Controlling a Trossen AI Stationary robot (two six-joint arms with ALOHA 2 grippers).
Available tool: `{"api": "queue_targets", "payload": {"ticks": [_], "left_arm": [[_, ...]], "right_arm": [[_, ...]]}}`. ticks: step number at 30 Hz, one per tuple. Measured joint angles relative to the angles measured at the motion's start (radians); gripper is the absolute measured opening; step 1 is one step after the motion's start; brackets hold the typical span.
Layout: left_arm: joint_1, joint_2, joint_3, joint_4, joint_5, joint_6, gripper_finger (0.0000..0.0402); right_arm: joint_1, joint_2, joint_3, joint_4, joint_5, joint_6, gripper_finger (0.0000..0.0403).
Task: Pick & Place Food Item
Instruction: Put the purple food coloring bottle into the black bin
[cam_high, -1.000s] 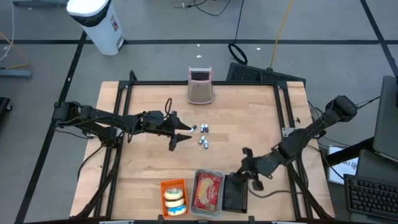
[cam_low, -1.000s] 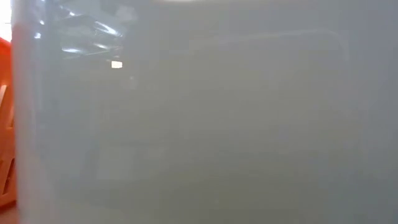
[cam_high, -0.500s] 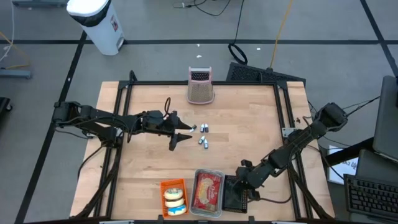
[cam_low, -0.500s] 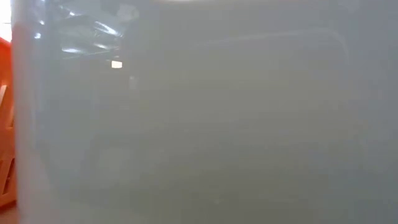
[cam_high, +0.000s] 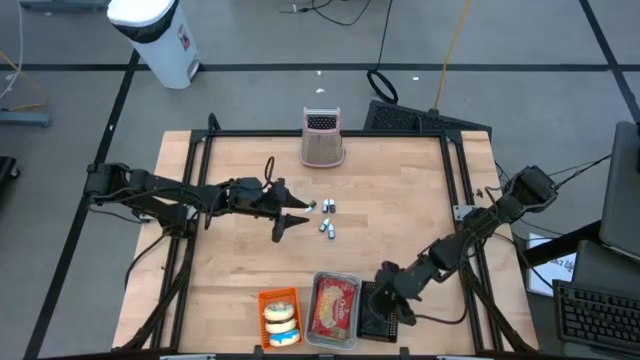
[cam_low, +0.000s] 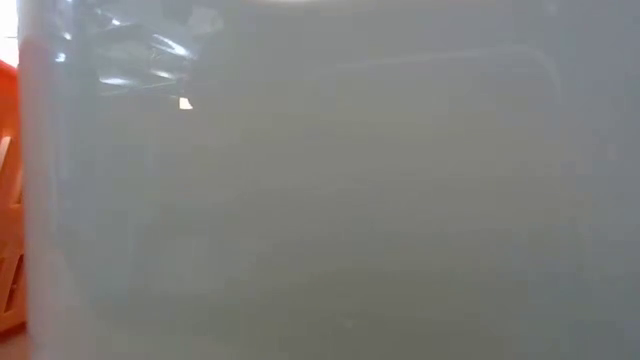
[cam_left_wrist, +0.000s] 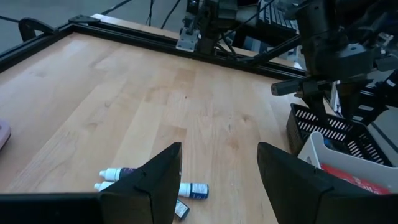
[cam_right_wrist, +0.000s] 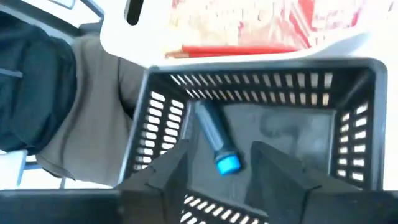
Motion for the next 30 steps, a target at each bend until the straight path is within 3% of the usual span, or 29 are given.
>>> {"api": "queue_targets", "payload": {"ticks": [5, 12, 18, 24, 30], "left_arm": [[0.000, 0.000, 0.000, 0.000, 0.000, -0.001, 0.0209], [0.000, 0.000, 0.000, -0.009, 0.000, 0.004, 0.0209], [0.000, 0.000, 0.000, -0.036, 0.000, 0.066, 0.0209], [0.002, -0.013, -0.001, -0.064, 0.001, 0.063, 0.0209], [0.037, -0.145, -0.002, -0.137, 0.001, 0.114, 0.0209]], "right_arm": [[-0.043, -0.006, 0.000, 0.033, 0.000, -0.023, 0.0195], [-0.185, -0.087, 0.000, 0.032, 0.013, -0.094, 0.0203], [-0.346, -0.127, 0.024, 0.010, 0.235, -0.238, 0.0193], [-0.504, -0.031, 0.110, 0.002, 0.293, -0.322, 0.0198], [-0.622, 0.094, 0.172, -0.017, 0.292, -0.374, 0.0190]]}}
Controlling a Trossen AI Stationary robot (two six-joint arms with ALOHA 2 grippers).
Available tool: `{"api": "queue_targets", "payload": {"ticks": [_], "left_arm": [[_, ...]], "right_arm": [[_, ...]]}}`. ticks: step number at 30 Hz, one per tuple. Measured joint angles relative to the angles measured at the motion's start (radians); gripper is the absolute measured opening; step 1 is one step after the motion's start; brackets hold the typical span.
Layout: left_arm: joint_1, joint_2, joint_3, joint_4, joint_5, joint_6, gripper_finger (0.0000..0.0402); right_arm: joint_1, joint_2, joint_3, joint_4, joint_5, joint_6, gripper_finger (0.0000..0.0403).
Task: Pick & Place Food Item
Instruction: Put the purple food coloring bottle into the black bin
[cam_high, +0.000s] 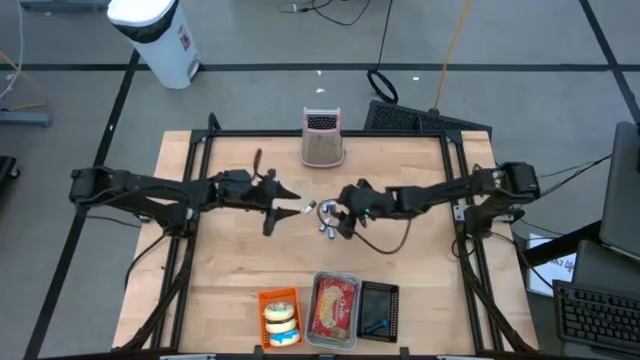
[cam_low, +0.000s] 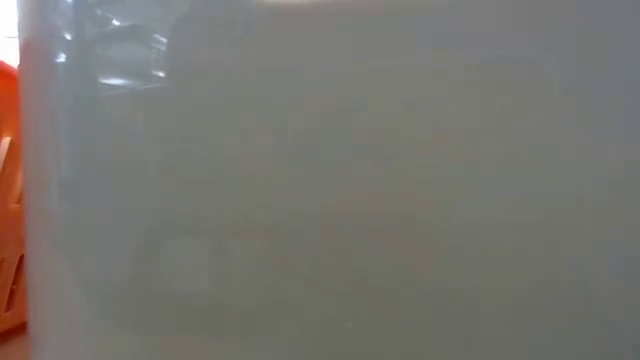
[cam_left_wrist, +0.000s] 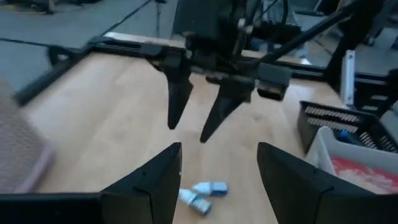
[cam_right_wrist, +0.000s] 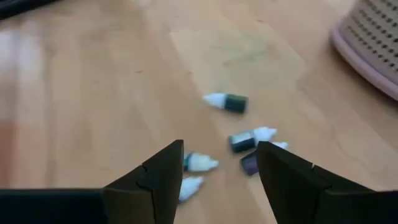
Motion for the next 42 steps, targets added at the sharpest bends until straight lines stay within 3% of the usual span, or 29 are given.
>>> {"api": "queue_targets", "payload": {"ticks": [7, 14, 28, 42], "left_arm": [[0.050, -0.111, 0.000, -0.200, -0.066, 0.051, 0.0209], [0.065, -0.103, 0.001, -0.248, -0.080, 0.054, 0.0209], [0.066, -0.088, 0.001, -0.270, -0.081, 0.055, 0.0209], [0.066, -0.088, 0.001, -0.271, -0.082, 0.053, 0.0209]], "right_arm": [[-0.061, 0.128, 0.072, -0.050, -0.002, -0.045, 0.0188], [-0.102, 0.254, 0.132, -0.085, -0.003, -0.014, 0.0187], [-0.113, 0.304, 0.131, -0.096, -0.061, -0.050, 0.0184], [-0.112, 0.280, 0.129, -0.122, -0.047, -0.088, 0.0052]]}}
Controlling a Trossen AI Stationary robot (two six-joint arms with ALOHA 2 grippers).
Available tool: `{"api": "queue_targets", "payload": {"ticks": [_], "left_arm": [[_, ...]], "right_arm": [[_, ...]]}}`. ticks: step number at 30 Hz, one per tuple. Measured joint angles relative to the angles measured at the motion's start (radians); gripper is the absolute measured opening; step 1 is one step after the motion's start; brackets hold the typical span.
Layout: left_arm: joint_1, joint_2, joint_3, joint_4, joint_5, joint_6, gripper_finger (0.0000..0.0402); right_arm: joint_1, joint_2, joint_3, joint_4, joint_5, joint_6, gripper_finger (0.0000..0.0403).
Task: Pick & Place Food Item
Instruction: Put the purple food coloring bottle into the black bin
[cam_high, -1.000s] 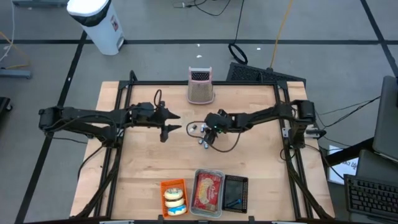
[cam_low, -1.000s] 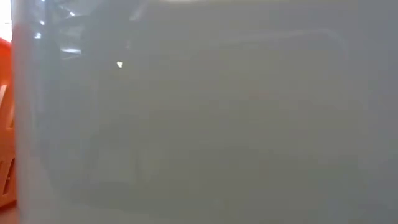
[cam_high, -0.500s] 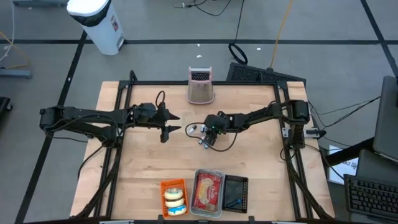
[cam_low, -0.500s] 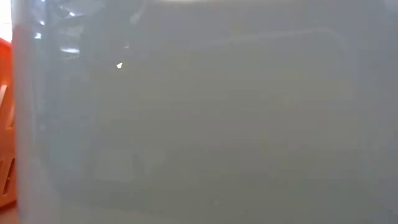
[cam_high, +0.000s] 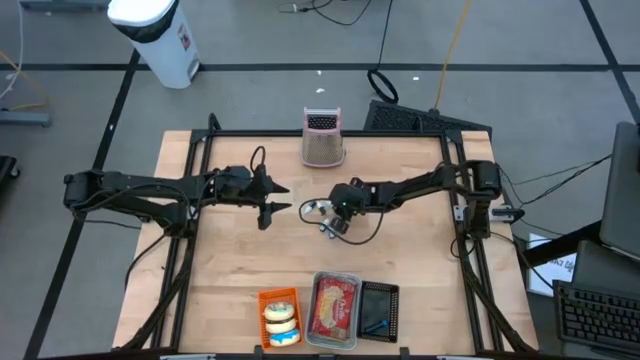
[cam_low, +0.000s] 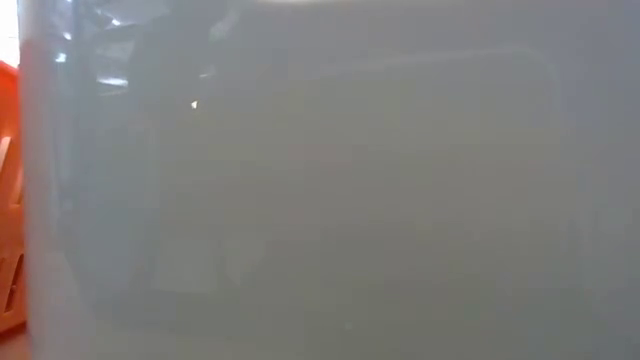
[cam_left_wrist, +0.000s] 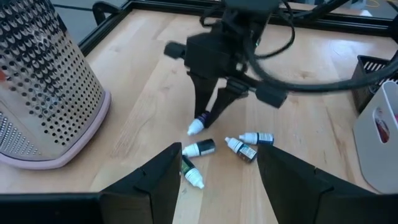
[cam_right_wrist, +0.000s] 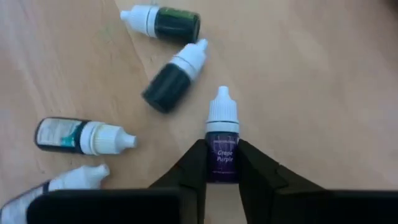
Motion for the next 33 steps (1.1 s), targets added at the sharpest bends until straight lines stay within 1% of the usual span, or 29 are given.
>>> {"api": "queue_targets", "payload": {"ticks": [3, 7, 9, 11, 14, 16, 19, 23, 26, 30, 33], "left_arm": [[0.000, 0.000, 0.000, -0.001, 0.000, -0.009, 0.0209], [0.000, 0.000, 0.000, -0.011, -0.003, -0.032, 0.0209], [0.000, 0.000, 0.000, -0.020, -0.010, -0.040, 0.0209], [0.000, 0.000, 0.000, -0.029, -0.020, -0.055, 0.0209], [0.000, 0.000, 0.000, -0.032, -0.034, -0.070, 0.0209], [0.000, 0.000, 0.000, -0.034, -0.035, -0.080, 0.0209], [0.000, 0.000, 0.000, -0.033, -0.039, -0.086, 0.0209], [0.000, 0.000, 0.000, -0.033, -0.070, -0.106, 0.0209], [0.000, 0.000, 0.000, -0.026, -0.077, -0.133, 0.0209], [-0.002, 0.000, 0.000, -0.019, -0.077, -0.179, 0.0209], [-0.002, 0.000, 0.000, -0.020, -0.077, -0.211, 0.0209]], "right_arm": [[0.004, -0.043, 0.000, 0.008, 0.028, -0.035, 0.0052], [0.033, -0.151, 0.001, -0.038, 0.022, -0.081, 0.0057], [0.069, -0.217, 0.001, -0.098, 0.021, -0.098, 0.0060], [0.118, -0.281, 0.001, -0.122, 0.020, -0.110, 0.0058], [0.215, -0.378, 0.001, -0.208, 0.016, -0.100, 0.0053], [0.290, -0.427, 0.001, -0.236, -0.008, -0.072, 0.0052], [0.417, -0.485, 0.001, -0.286, -0.014, -0.004, 0.0053], [0.581, -0.497, 0.001, -0.291, -0.006, 0.064, 0.0053], [0.675, -0.472, -0.002, -0.286, -0.004, 0.128, 0.0053], [0.763, -0.425, -0.047, -0.284, 0.006, 0.236, 0.0053], [0.800, -0.386, -0.088, -0.268, 0.020, 0.299, 0.0053]]}}
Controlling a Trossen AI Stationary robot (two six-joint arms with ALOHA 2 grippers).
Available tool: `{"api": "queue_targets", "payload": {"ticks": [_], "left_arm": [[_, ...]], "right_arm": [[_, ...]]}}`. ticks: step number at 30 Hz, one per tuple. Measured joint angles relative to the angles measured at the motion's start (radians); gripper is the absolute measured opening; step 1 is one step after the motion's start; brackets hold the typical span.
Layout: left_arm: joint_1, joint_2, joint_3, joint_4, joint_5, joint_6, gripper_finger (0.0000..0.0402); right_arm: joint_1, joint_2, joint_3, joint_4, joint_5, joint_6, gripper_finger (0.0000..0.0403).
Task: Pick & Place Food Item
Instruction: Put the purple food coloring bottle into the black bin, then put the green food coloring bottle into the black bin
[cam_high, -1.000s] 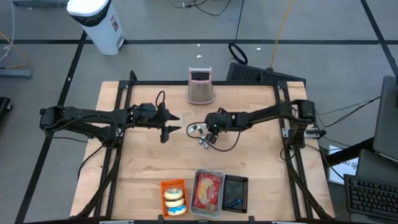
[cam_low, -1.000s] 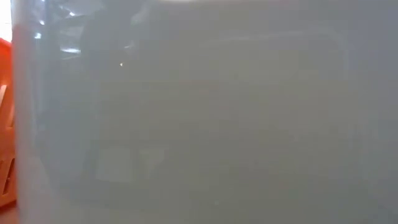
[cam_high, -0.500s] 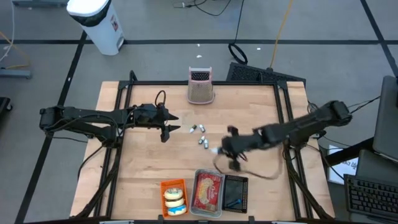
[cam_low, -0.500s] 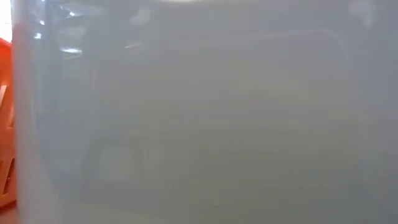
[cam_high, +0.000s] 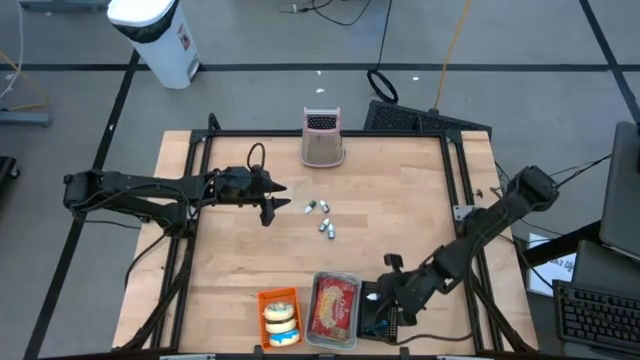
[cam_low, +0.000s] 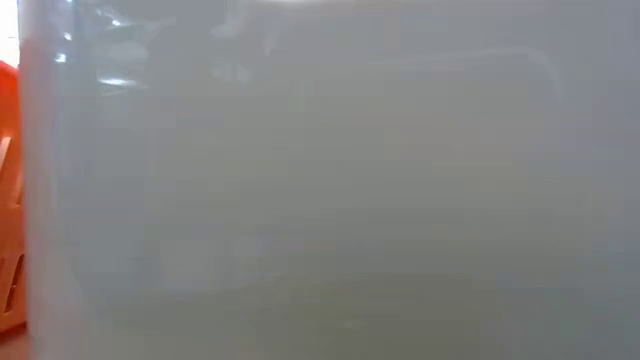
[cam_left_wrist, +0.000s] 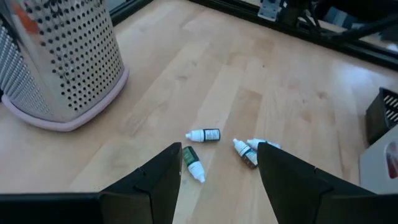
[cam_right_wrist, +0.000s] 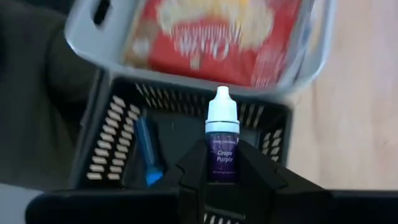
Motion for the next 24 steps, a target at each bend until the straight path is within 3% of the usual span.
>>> {"api": "queue_targets", "payload": {"ticks": [6, 10, 18, 24], "left_arm": [[0.000, 0.000, 0.000, 0.000, 0.000, -0.011, 0.0209], [0.000, 0.000, 0.000, 0.000, 0.000, -0.012, 0.0209], [0.000, 0.000, 0.000, 0.001, 0.000, -0.027, 0.0209], [0.000, 0.013, 0.001, 0.011, 0.000, -0.017, 0.0209]], "right_arm": [[0.028, 0.044, -0.069, 0.084, -0.003, 0.084, 0.0058], [0.027, 0.046, -0.106, 0.146, -0.031, 0.126, 0.0088], [0.016, 0.044, -0.132, 0.221, -0.055, 0.101, 0.0169], [-0.034, -0.022, -0.133, 0.248, -0.056, 0.005, 0.0191]]}}
